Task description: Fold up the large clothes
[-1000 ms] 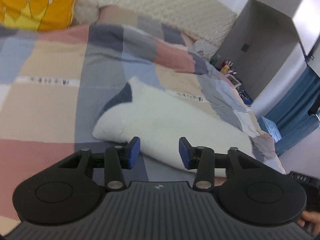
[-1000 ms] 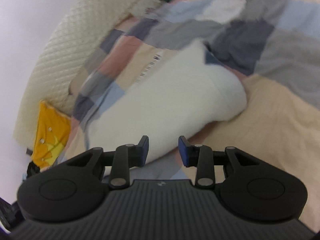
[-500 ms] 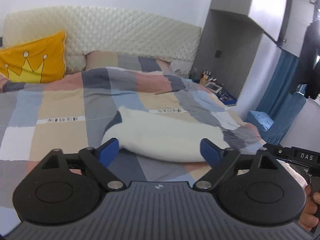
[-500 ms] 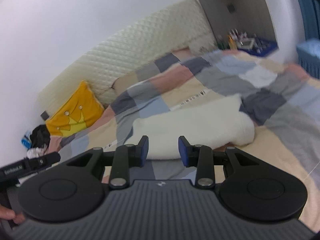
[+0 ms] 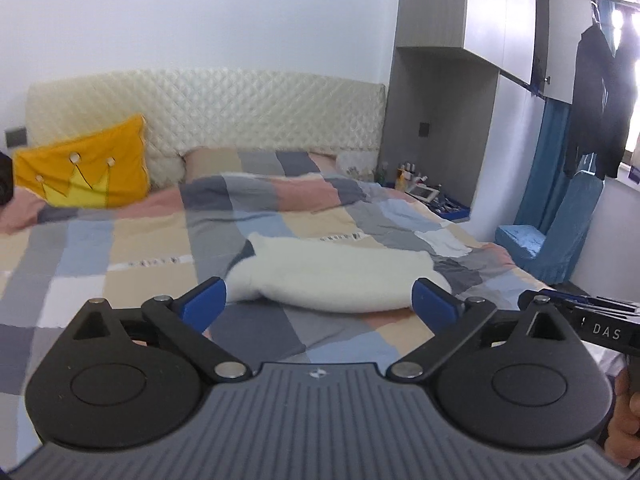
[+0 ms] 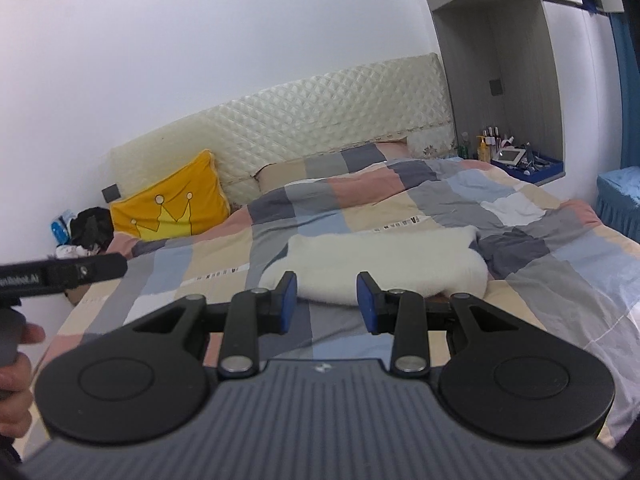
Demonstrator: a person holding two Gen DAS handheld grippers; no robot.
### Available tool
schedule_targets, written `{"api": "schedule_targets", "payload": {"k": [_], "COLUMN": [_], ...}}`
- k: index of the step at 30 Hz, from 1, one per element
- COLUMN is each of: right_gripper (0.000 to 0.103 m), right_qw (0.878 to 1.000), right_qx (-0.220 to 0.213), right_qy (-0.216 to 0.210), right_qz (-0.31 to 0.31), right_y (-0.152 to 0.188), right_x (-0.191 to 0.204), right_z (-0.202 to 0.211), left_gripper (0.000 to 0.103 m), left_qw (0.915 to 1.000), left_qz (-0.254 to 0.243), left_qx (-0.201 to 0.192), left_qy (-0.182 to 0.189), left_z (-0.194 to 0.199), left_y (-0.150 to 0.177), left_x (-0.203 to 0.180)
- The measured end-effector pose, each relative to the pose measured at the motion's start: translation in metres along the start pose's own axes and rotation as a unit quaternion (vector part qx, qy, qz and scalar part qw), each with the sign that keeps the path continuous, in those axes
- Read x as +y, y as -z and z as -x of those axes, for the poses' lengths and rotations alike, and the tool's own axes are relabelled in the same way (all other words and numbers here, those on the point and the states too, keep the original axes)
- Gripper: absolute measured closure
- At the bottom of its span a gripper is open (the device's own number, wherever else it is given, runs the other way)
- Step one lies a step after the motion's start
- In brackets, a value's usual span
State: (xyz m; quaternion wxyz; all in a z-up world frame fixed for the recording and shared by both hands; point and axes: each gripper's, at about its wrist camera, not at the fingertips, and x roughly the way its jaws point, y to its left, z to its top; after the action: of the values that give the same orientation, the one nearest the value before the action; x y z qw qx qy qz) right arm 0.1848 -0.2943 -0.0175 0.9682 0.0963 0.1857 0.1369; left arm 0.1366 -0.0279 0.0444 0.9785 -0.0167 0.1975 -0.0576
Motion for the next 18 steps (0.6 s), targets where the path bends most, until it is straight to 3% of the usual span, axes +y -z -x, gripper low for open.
{"api": "schedule_targets", "payload": {"k": [9, 18], "right_gripper": [0.066, 0.066], "right_qw": [0.999, 0.999], "right_qx": [-0.022, -0.007], "right_qy": [0.008, 0.02], "right_qz": [0.038, 0.042], "right_y": [0.032, 0.057], "right_x": [0.02, 0.028], "right_z": [0.023, 0.023], "left_gripper": [0.002, 0.002], "left_qw": [0.9999, 0.9997], "left_qz": [0.001, -0.021], "left_qx": [-0.012, 0.0], "left_qy": [-0.01, -0.012], "left_z": [0.021, -0.002], "left_y": [0.04, 0.074], "left_x": [-0.005, -0.005]}}
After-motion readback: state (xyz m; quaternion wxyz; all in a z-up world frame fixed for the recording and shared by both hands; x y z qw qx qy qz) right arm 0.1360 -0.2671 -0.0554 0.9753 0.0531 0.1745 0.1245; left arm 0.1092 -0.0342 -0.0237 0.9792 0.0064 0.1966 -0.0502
